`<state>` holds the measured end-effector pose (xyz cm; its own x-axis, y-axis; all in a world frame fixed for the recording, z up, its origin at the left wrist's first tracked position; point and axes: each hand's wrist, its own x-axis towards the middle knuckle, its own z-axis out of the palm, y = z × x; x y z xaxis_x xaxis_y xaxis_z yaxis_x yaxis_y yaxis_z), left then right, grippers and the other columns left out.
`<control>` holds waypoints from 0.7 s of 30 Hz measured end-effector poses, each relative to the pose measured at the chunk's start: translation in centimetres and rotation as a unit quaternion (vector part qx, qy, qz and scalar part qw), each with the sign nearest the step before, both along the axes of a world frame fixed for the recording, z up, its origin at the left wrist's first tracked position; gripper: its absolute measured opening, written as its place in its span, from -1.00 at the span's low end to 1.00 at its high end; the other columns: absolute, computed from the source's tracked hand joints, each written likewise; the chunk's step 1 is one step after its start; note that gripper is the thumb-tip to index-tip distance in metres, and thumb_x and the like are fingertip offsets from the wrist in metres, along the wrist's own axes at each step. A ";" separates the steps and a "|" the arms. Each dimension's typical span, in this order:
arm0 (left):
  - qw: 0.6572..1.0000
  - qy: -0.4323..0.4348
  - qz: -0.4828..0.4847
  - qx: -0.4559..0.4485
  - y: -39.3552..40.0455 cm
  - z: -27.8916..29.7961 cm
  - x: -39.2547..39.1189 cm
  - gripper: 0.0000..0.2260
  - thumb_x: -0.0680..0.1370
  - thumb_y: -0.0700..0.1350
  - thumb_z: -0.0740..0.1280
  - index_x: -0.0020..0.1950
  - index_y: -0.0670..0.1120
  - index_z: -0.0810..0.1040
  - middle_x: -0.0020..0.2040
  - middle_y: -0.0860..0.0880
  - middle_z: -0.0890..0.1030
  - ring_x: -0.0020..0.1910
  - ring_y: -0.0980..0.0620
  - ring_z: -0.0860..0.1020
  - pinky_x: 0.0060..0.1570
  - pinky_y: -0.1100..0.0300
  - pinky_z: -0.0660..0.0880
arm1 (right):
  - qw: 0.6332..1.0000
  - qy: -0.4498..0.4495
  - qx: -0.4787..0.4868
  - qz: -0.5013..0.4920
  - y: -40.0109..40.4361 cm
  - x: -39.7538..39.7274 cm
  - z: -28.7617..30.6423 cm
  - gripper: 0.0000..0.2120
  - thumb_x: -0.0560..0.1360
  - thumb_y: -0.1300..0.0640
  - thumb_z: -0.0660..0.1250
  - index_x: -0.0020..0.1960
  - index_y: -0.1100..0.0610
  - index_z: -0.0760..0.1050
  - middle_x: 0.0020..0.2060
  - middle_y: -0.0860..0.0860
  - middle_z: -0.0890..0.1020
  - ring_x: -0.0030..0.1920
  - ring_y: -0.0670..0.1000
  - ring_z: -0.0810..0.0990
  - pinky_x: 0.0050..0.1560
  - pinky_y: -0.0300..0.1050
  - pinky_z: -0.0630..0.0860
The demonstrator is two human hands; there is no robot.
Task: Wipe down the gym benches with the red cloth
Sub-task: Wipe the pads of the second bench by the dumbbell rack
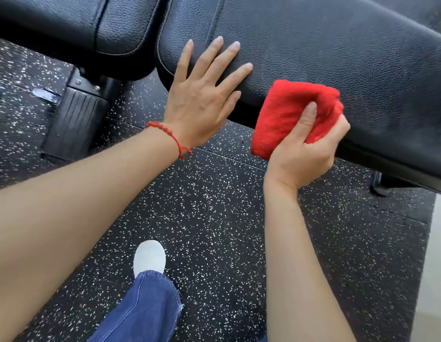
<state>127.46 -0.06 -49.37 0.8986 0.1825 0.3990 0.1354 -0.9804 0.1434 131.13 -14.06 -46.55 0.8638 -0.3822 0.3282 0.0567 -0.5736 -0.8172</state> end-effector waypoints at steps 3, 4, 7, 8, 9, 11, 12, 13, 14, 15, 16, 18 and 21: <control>1.000 -0.002 0.023 0.002 1.4 0.2 -1.0 -0.65 0.62 -0.03 0.11 0.38 -0.04 0.42 0.41 -0.12 0.37 0.40 -0.16 0.29 0.35 -0.21 0.03 | 0.998 -0.023 -0.017 0.060 1.0 -0.5 0.0 -0.55 0.43 -0.09 0.25 0.08 0.27 0.52 -0.11 0.15 0.65 -0.11 0.03 0.52 -0.18 -0.18 0.38; 1.000 0.003 0.026 0.001 2.0 0.2 -1.4 -0.65 0.62 -0.03 0.10 0.38 -0.04 0.42 0.41 -0.12 0.37 0.41 -0.16 0.29 0.35 -0.21 0.03 | 0.997 -0.013 -0.021 0.068 1.5 -0.8 0.1 -0.55 0.43 -0.09 0.25 0.08 0.26 0.52 -0.12 0.15 0.66 -0.11 0.03 0.51 -0.18 -0.19 0.38; 0.999 0.026 0.004 0.019 3.7 0.4 -2.7 -0.64 0.62 -0.02 0.11 0.41 -0.03 0.38 0.43 -0.12 0.33 0.42 -0.17 0.26 0.35 -0.26 0.03 | 0.997 -0.016 -0.031 0.067 1.0 -0.7 -0.2 -0.55 0.44 -0.11 0.24 0.09 0.25 0.52 -0.11 0.13 0.66 -0.12 0.08 0.58 -0.16 -0.19 0.40; 0.999 0.033 -0.001 0.026 4.3 0.6 -3.1 -0.63 0.62 -0.02 0.11 0.42 -0.03 0.37 0.44 -0.13 0.32 0.42 -0.17 0.25 0.35 -0.25 0.03 | 0.997 -0.021 -0.040 0.063 0.8 -0.6 -0.2 -0.54 0.44 -0.12 0.24 0.09 0.25 0.52 -0.10 0.13 0.66 -0.11 0.11 0.60 -0.15 -0.18 0.40; 0.999 0.041 -0.001 0.030 4.9 0.7 -3.5 -0.63 0.62 -0.01 0.10 0.42 -0.02 0.35 0.44 -0.13 0.31 0.43 -0.18 0.24 0.36 -0.25 0.02 | 0.997 -0.020 -0.045 0.057 0.5 -0.5 -0.2 -0.54 0.44 -0.13 0.23 0.10 0.24 0.51 -0.10 0.13 0.66 -0.10 0.14 0.61 -0.14 -0.17 0.40; 0.998 0.059 0.012 0.027 5.9 1.1 -4.4 -0.61 0.62 0.01 0.10 0.43 -0.02 0.33 0.45 -0.14 0.29 0.43 -0.19 0.22 0.36 -0.24 -0.01 | 0.999 -0.009 -0.041 0.033 -0.1 -0.4 -0.4 -0.51 0.44 -0.17 0.21 0.11 0.21 0.50 -0.07 0.10 0.67 -0.07 0.14 0.62 -0.14 -0.19 0.39; 0.997 0.066 0.021 0.023 6.3 1.3 -4.8 -0.60 0.61 0.01 0.10 0.44 -0.03 0.33 0.46 -0.14 0.29 0.44 -0.19 0.22 0.36 -0.25 -0.01 | 0.999 -0.004 -0.035 0.017 -0.5 -0.5 -0.4 -0.50 0.44 -0.20 0.20 0.11 0.20 0.50 -0.06 0.09 0.67 -0.06 0.14 0.62 -0.14 -0.20 0.39; 0.997 0.071 0.029 0.019 6.6 1.4 -5.1 -0.60 0.61 0.01 0.10 0.44 -0.03 0.32 0.46 -0.15 0.28 0.44 -0.19 0.21 0.36 -0.25 -0.02 | 1.000 0.000 -0.025 0.005 -0.7 -0.5 -0.3 -0.49 0.44 -0.21 0.19 0.12 0.20 0.49 -0.05 0.09 0.67 -0.05 0.13 0.62 -0.14 -0.20 0.39; 0.996 0.076 0.035 0.015 6.9 1.4 -5.4 -0.59 0.60 0.02 0.10 0.44 -0.03 0.32 0.47 -0.15 0.26 0.44 -0.19 0.20 0.36 -0.25 -0.02 | 1.000 0.001 -0.017 -0.003 -0.9 -0.6 -0.3 -0.48 0.43 -0.22 0.18 0.12 0.20 0.49 -0.05 0.08 0.67 -0.04 0.13 0.62 -0.14 -0.21 0.39; 0.996 0.080 0.041 0.012 7.2 1.4 -5.6 -0.58 0.60 0.02 0.10 0.45 -0.04 0.31 0.47 -0.15 0.25 0.45 -0.19 0.18 0.36 -0.26 -0.03 | 1.000 0.003 -0.014 -0.009 -0.9 -0.6 -0.4 -0.47 0.43 -0.23 0.18 0.12 0.20 0.49 -0.04 0.08 0.67 -0.04 0.12 0.61 -0.13 -0.21 0.39; 0.995 0.084 0.047 0.009 7.4 1.4 -5.7 -0.57 0.60 0.02 0.10 0.46 -0.04 0.29 0.48 -0.16 0.23 0.46 -0.18 0.17 0.36 -0.25 -0.04 | 1.000 0.005 -0.010 -0.014 -0.7 -0.7 -0.4 -0.47 0.43 -0.23 0.18 0.12 0.19 0.48 -0.04 0.08 0.67 -0.04 0.12 0.61 -0.13 -0.21 0.39; 0.993 0.090 0.073 -0.001 7.7 1.3 -5.6 -0.55 0.60 0.03 0.09 0.47 -0.05 0.26 0.49 -0.16 0.20 0.47 -0.18 0.13 0.37 -0.24 -0.07 | 1.000 0.013 0.002 -0.024 0.3 -0.9 -0.2 -0.48 0.43 -0.22 0.18 0.13 0.18 0.48 -0.02 0.07 0.67 -0.02 0.12 0.61 -0.12 -0.21 0.39; 0.985 0.097 0.140 -0.037 8.1 1.1 -5.3 -0.51 0.58 0.06 0.06 0.49 -0.08 0.21 0.50 -0.17 0.15 0.48 -0.17 0.09 0.38 -0.21 -0.11 | 1.000 0.011 0.011 -0.004 2.1 -1.2 -0.1 -0.50 0.44 -0.19 0.19 0.13 0.19 0.49 -0.02 0.09 0.67 -0.03 0.14 0.62 -0.13 -0.20 0.40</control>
<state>122.13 8.08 -48.25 0.8666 0.4566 0.2012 0.4313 -0.8882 0.1583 129.91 -11.99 -46.67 0.8670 -0.3970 0.3011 0.0344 -0.5553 -0.8310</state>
